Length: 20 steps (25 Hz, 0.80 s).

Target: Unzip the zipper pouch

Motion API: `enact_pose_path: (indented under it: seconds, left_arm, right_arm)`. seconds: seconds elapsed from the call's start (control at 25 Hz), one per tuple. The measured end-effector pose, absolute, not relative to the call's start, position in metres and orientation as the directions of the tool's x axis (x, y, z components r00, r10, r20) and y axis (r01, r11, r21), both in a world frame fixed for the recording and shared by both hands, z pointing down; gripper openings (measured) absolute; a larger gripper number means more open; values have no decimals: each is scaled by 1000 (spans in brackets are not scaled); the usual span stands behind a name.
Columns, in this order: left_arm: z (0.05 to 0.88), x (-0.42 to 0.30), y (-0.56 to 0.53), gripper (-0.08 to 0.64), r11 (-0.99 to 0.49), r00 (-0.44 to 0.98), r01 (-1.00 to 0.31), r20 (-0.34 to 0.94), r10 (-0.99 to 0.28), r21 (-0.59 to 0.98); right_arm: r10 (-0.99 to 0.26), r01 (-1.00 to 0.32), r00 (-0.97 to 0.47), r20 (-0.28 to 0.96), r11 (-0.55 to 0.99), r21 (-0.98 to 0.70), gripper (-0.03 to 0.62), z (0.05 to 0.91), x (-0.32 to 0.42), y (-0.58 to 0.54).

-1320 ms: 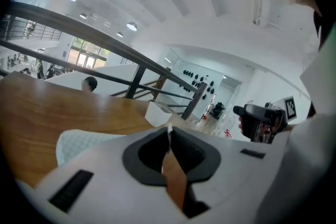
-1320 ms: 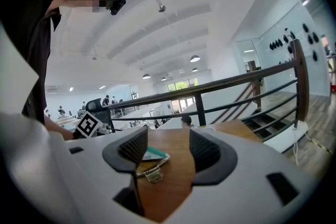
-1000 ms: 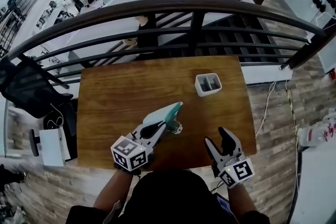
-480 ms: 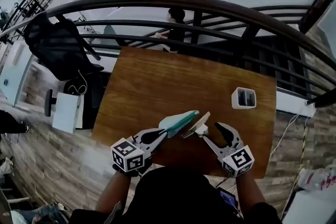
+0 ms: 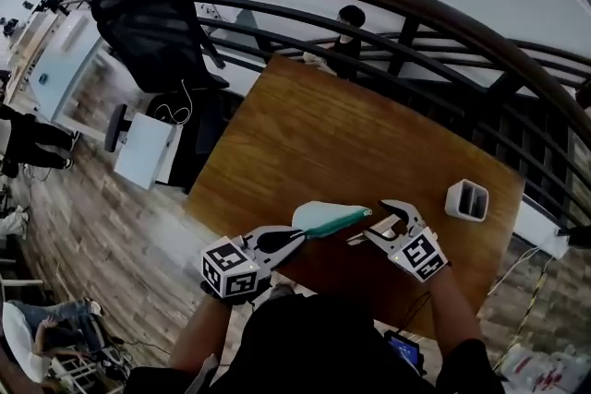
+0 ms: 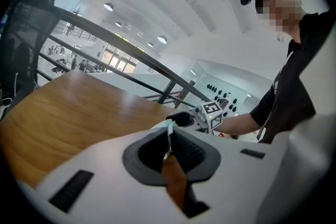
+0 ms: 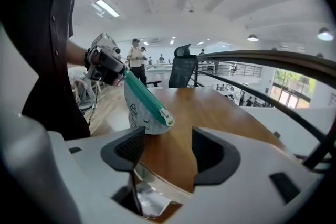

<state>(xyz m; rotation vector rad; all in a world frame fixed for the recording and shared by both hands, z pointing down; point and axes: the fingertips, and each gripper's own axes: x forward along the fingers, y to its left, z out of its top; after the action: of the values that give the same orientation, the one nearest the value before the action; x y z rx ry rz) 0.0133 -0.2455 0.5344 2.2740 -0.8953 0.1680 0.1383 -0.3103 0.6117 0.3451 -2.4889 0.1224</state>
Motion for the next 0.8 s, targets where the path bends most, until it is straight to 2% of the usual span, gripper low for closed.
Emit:
enact_pose_path:
  seconds: [0.16, 0.4, 0.48, 0.6, 0.8]
  left_arm:
    - [538, 2, -243, 28, -508, 724, -679, 370, -583, 530]
    - [539, -9, -236, 28, -463, 676, -724, 391, -625, 511]
    - [539, -12, -235, 28, -449, 663, -735, 398, -635, 508]
    - [540, -23, -233, 28, -430, 644, -748, 397, -653, 506]
    - [537, -37, -233, 28, -410, 612, -775, 405, -680, 482]
  right_arm:
    - [-134, -139, -776, 617, 989, 39, 275, 621, 111, -313]
    - [-84, -62, -790, 607, 996, 58, 232, 623, 92, -300]
    - [-83, -54, -797, 598, 996, 67, 207, 620, 87, -297]
    - [-87, -60, -805, 587, 996, 66, 109, 616, 79, -292]
    - [-89, -79, -831, 549, 996, 42, 66, 590, 79, -281]
